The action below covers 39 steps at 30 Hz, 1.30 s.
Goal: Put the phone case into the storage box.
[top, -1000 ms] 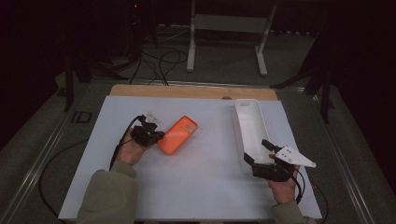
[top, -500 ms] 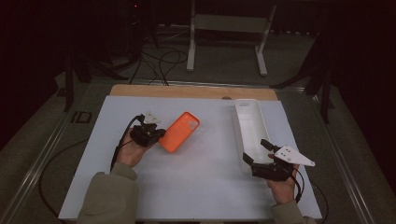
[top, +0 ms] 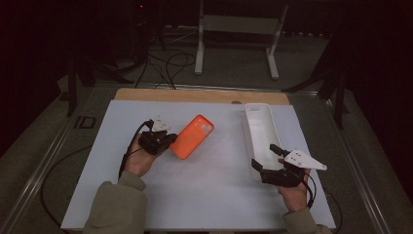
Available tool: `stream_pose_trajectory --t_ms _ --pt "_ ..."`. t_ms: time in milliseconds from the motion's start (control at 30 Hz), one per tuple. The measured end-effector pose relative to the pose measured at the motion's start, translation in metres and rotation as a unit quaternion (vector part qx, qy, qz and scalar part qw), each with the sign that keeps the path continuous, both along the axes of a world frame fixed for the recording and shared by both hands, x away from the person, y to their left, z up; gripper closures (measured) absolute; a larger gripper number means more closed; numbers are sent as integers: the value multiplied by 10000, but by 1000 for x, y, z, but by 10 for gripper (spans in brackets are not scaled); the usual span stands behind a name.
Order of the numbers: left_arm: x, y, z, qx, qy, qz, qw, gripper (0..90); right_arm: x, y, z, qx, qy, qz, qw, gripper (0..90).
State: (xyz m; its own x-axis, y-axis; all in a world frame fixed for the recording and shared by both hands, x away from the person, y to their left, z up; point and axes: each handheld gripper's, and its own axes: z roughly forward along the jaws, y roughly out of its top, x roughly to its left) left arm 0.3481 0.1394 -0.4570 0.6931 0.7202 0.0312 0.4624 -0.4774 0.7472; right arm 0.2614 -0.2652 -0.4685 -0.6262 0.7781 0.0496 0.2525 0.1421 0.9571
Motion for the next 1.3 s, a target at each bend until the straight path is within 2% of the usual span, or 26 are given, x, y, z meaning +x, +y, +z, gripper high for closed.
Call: stream_pose_trajectory --t_ms 167,400,700,1300 --pt "-4 -6 4 -1 -129 -64 9999 899 5 3 4 -30 35 97 9999 101" --pt "-9 -16 12 -9 -281 -198 9994 899 10 5 8 6 109 87 9999 101" --pt "-13 -23 17 -67 -388 -292 9988 899 13 6 11 51 176 80 9998 101" --pt "-22 -43 26 -34 -587 -581 9966 899 20 13 17 79 273 168 9995 101"
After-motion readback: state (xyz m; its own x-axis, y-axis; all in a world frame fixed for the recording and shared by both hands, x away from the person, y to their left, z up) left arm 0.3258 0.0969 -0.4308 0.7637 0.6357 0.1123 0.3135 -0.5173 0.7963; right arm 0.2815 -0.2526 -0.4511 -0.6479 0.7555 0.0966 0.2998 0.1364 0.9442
